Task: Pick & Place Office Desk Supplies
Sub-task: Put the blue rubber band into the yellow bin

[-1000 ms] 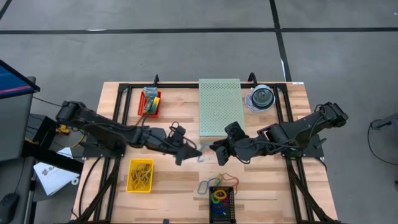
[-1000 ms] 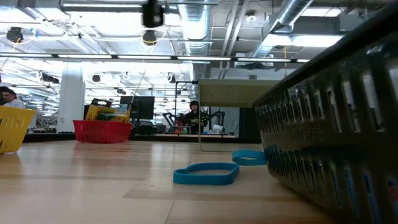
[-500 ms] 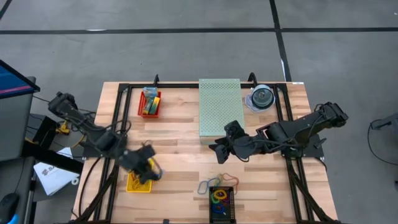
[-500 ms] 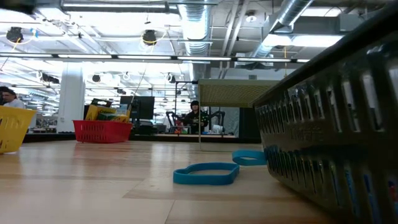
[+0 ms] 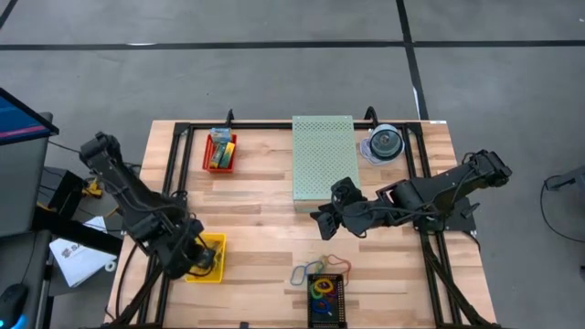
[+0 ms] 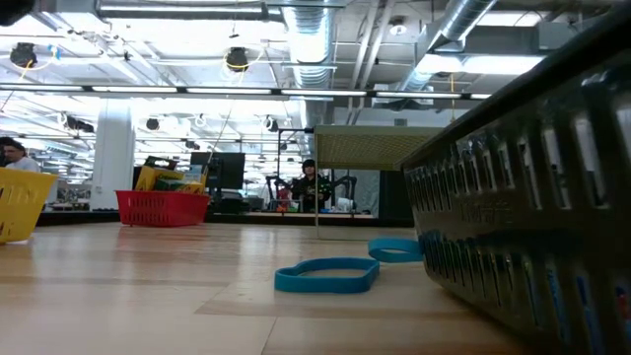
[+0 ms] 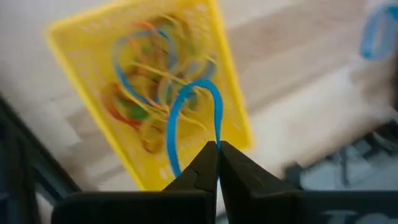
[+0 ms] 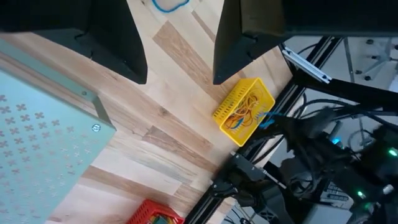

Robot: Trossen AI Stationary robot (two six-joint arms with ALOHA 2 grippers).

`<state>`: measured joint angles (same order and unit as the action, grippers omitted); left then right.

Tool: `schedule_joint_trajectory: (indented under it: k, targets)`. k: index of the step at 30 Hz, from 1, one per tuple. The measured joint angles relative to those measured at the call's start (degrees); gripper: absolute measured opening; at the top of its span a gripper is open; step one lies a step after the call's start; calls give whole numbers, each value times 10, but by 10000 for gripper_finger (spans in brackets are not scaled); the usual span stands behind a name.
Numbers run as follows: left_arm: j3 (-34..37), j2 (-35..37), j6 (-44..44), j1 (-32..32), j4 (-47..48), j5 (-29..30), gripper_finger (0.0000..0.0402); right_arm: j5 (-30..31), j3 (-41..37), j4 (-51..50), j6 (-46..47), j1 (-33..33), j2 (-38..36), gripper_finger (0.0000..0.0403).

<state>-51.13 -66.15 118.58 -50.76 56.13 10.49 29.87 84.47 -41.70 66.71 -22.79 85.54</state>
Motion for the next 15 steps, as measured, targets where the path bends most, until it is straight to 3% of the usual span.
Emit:
schedule_joint_trajectory:
  k: [8,15]
  targets:
    - [48,-29,42,1,-7,10,9,0,0,-3,4,0,0,180]
    - [77,-23,53,10,-6,31,76,-4,0,-3,4,-4,0,180]
